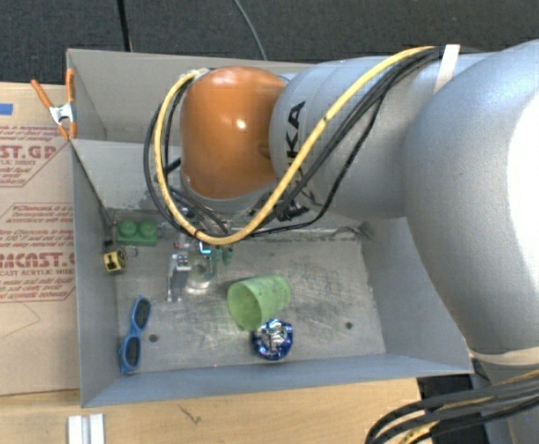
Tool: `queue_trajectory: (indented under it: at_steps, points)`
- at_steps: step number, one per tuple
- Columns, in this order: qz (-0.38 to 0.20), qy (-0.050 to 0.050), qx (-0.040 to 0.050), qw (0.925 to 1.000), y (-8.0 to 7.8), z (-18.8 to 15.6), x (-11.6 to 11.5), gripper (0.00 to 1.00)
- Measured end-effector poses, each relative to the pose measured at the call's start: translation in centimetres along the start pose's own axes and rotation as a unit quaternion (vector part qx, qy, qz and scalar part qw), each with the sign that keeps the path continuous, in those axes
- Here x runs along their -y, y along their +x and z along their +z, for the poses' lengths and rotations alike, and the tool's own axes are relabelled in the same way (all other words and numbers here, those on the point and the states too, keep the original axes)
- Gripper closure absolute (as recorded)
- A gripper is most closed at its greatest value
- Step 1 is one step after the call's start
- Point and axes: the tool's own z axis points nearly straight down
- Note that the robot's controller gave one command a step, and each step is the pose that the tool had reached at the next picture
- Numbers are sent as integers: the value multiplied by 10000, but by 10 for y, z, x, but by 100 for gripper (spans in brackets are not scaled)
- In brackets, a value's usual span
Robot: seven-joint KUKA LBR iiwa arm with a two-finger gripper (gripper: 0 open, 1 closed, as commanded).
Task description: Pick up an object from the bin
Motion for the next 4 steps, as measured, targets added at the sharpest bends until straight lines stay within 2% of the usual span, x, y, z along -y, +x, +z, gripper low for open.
queue_trajectory:
  at_steps: [1, 2, 3, 4]
  points:
    - [-2140, -3, 53, 9768, 29, 106, -36, 0]
    - [-3290, 2, 34, 9443, 64, 77, -38, 0]
    - [-3827, 7, 30, 9239, 71, 78, -37, 0]
    - [-4590, 13, 47, 8884, 62, 106, -39, 0]
